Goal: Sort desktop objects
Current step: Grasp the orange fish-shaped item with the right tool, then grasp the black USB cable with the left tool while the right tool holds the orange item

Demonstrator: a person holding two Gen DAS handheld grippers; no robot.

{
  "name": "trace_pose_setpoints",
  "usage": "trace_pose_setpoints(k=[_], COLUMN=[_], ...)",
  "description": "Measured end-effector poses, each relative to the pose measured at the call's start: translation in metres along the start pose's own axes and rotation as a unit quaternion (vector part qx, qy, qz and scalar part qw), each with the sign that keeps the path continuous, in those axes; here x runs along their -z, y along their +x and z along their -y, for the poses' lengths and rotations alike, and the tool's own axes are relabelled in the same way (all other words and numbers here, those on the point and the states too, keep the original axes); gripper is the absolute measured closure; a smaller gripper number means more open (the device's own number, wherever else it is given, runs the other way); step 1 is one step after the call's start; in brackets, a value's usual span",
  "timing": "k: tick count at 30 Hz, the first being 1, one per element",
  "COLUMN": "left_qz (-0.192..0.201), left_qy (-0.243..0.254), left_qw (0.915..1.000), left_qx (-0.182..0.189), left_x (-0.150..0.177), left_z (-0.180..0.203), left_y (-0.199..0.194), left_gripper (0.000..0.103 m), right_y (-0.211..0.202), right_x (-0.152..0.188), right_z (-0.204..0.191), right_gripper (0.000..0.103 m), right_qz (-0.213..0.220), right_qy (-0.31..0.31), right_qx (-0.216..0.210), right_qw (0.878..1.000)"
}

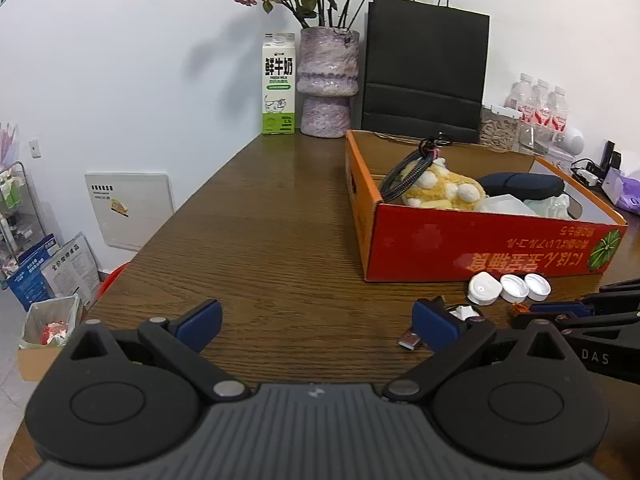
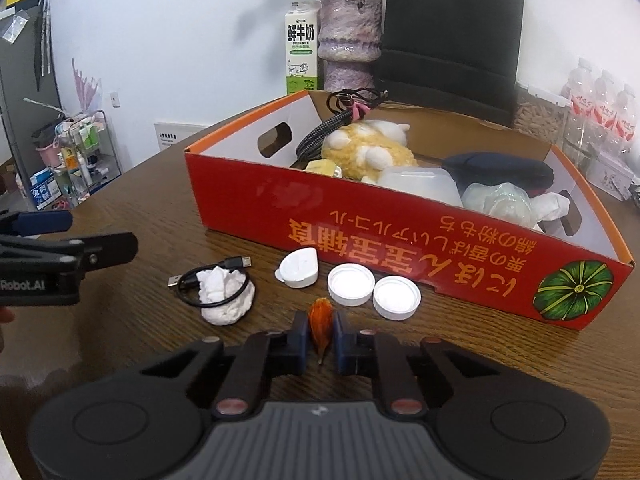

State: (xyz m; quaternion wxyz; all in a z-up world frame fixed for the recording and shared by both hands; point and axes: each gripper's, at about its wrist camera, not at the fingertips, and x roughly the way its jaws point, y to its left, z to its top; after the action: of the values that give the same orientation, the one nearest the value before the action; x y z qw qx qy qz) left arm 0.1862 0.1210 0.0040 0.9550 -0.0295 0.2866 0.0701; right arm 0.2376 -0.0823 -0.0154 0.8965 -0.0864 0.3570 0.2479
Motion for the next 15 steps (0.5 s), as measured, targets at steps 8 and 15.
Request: trace_pose_setpoints(k=[8,15], left_qz=[-0.002,-0.025], left_qy=[0.012,0.038], left_qw=[0.9994,0.9957], left_qx=[0.031,0.081], left_x=[-0.003,-0.003], left_z=[0.015,0.044], left_y=[-0.001,0.014], left_gripper=[0.0,0.0], right_y=[-0.011,-0.024], right_x=[0.005,0.012], right_z=[0.007,0.02], right_gripper=[0.091,0.091], right_qz=[0.015,0.025], right_qy=[0.014,0.025], right_qx=[-0.002,0.01], right_qw=[1.0,0.999])
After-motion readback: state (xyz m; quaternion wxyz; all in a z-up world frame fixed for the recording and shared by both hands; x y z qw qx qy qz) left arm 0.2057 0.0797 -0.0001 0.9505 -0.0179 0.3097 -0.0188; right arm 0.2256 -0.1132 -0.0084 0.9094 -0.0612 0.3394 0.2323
